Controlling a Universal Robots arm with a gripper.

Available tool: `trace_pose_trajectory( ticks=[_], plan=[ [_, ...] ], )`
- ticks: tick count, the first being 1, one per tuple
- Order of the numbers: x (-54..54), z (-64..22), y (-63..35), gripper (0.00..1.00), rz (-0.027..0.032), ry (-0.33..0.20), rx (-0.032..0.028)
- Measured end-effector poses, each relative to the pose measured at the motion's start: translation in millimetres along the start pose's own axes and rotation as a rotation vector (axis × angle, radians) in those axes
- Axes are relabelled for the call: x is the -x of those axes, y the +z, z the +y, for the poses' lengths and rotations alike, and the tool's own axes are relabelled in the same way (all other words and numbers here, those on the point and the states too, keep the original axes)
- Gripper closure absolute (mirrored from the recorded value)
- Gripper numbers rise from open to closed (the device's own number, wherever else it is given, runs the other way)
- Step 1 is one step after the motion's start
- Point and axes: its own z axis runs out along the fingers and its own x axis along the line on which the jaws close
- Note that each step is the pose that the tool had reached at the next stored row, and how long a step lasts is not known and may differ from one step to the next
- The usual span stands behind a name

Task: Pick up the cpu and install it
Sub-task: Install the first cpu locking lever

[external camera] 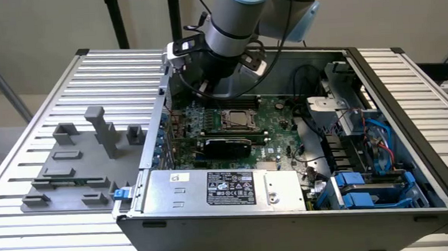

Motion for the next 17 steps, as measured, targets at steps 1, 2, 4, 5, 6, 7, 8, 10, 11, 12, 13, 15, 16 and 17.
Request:
trace_pose_trajectory(
  ticks=[1,2,4,5,6,7,8,10,11,12,13,15,16,17],
  plan=[
    [0.1,-0.1,0.0,0.89,0.0049,0.011,0.0004],
    [0.2,-0.3,0.0,0.89,0.0100,0.020,0.0001],
    [0.3,-1.0,-0.6,0.89,0.0220,0.033,-0.0023],
    [0.4,-1.5,-1.2,0.89,0.0288,0.038,-0.0043],
    [0.5,-2.0,-1.7,0.89,0.0359,0.043,-0.0064],
    [0.6,-2.4,-2.3,0.89,0.0428,0.047,-0.0087],
    [0.7,-2.9,-3.0,0.89,0.0498,0.051,-0.0112],
    [0.8,-4.0,-4.3,0.89,0.0649,0.058,-0.0167],
    [0.9,-4.5,-4.9,0.89,0.0726,0.060,-0.0196],
    [1.0,-5.0,-5.4,0.89,0.0803,0.062,-0.0228],
    [1.2,-5.4,-5.5,0.89,0.0875,0.064,-0.0259],
    [1.6,-6.1,-5.3,0.89,0.1025,0.070,-0.0317],
    [1.7,-6.3,-5.2,0.89,0.1096,0.074,-0.0338],
    [1.7,-6.5,-5.1,0.89,0.1167,0.080,-0.0355]
  ],
)
